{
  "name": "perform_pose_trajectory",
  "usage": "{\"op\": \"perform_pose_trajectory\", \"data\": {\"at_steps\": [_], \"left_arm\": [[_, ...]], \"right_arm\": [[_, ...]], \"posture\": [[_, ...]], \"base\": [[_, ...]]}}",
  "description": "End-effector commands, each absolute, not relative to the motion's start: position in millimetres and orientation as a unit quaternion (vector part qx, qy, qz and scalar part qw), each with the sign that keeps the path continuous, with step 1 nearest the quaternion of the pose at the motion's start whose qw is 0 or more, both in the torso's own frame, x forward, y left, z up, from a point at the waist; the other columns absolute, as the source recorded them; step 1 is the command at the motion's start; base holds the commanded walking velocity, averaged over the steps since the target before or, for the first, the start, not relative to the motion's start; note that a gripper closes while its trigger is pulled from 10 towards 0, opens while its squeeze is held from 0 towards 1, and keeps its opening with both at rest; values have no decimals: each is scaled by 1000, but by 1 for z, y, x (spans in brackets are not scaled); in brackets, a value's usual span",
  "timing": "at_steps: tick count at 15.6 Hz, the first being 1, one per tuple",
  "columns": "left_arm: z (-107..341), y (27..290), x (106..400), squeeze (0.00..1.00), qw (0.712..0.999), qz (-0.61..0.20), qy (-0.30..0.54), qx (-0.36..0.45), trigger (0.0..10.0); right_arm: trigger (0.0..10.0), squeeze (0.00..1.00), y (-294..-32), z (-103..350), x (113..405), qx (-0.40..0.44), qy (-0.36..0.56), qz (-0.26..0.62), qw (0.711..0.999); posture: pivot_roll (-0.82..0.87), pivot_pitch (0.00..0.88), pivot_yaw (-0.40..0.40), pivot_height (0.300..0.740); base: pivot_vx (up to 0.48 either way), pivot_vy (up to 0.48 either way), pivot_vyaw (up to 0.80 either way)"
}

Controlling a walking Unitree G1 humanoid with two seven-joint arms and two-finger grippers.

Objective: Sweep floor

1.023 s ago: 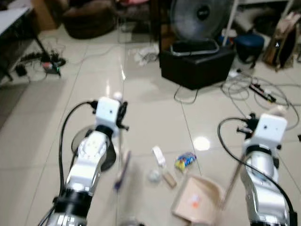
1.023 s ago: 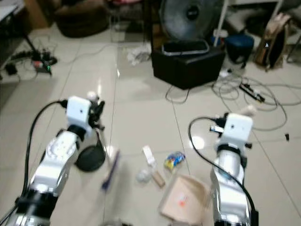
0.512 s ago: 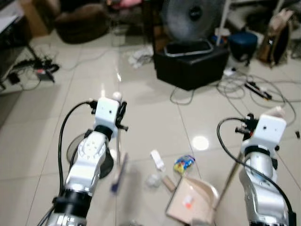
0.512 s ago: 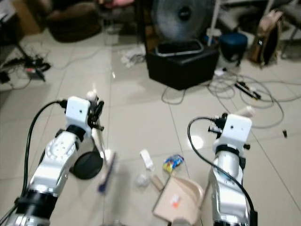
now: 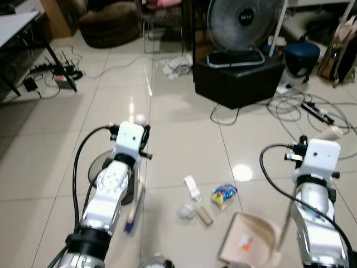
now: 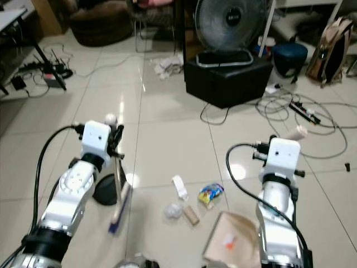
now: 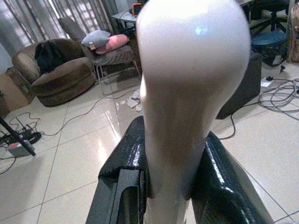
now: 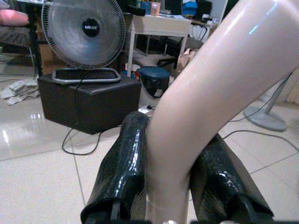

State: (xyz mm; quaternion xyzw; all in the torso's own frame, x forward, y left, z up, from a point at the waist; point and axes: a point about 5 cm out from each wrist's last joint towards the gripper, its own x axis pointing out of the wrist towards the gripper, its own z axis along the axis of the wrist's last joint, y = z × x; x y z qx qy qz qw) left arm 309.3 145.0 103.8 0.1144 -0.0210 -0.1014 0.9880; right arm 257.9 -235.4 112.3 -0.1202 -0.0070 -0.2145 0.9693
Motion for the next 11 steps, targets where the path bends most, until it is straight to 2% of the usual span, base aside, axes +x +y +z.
{"op": "perform_pose_trajectory", "data": {"at_steps": [1, 5, 7, 11], "left_arm": [[115, 143, 315, 0, 987, -97, -57, 113, 10000], [116, 138, 322, 0, 986, -109, -70, 103, 10000], [119, 139, 323, 0, 984, -115, -80, 111, 10000], [124, 143, 325, 0, 980, -130, -91, 118, 10000]], "right_arm": [[10000, 0, -241, 122, 262, -130, -35, -221, 966], [10000, 0, -241, 129, 286, -153, -54, -207, 965], [10000, 0, -233, 129, 297, -164, -66, -185, 967], [10000, 0, -213, 127, 313, -162, -81, -165, 970]], "posture": [[-27, 133, 106, 740], [-2, 222, 87, 740], [35, 273, 95, 740], [74, 304, 131, 740]], "base": [[0, 0, 0], [0, 0, 0], [0, 0, 0], [0, 0, 0]]}}
